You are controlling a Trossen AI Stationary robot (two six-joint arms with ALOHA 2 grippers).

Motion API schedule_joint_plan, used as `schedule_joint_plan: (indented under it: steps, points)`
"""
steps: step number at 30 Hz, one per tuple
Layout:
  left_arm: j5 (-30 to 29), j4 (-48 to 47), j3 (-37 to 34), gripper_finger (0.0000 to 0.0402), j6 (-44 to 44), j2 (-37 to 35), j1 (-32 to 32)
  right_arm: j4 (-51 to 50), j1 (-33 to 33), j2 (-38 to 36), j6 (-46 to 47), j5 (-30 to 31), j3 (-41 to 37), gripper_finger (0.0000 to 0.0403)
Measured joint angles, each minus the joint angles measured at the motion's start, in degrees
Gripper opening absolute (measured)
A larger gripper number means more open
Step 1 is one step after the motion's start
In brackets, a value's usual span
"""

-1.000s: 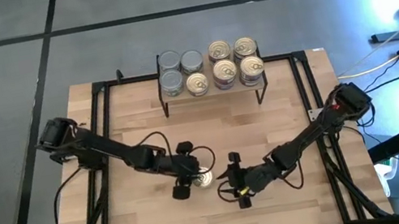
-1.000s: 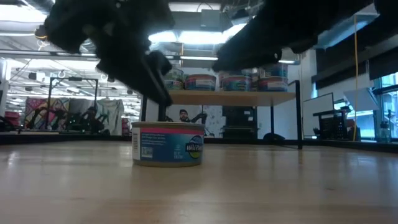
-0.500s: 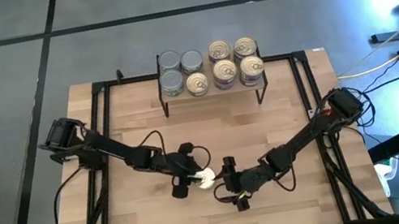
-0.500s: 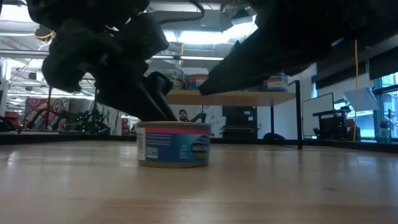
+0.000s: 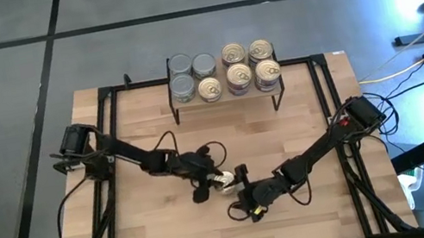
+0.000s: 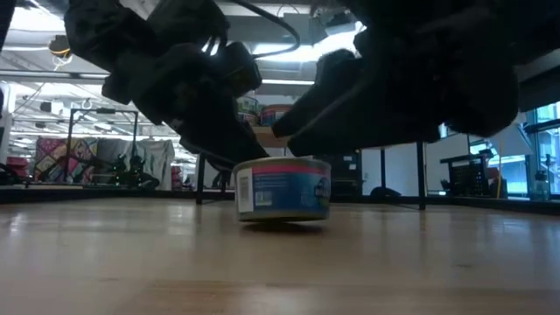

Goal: Stack canned seafood by type on shelf
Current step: Stack the blue pink tuna can on top of the blue pink tuna can on the shelf

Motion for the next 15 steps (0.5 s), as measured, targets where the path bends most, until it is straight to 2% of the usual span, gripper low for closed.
schedule_joint_plan:
  steps: [5, 11, 15]
  points:
    - [1.0, 0.1, -0.1, 0.0157, -2.2, 0.0, 1.1, -2.7, 0.3, 0.0, -7.8, 3.9, 0.0, 0.0319]
    - [1.2, 0.8, -0.2, 0.0157, -2.8, 0.0, 1.5, -6.9, 2.4, 0.0, -14.4, 11.7, 0.0, 0.0319]
    - [1.4, 1.3, -0.3, 0.0157, -2.8, 0.0, 1.5, -9.7, 3.5, 0.0, -15.5, 13.7, 0.0, 0.0319]
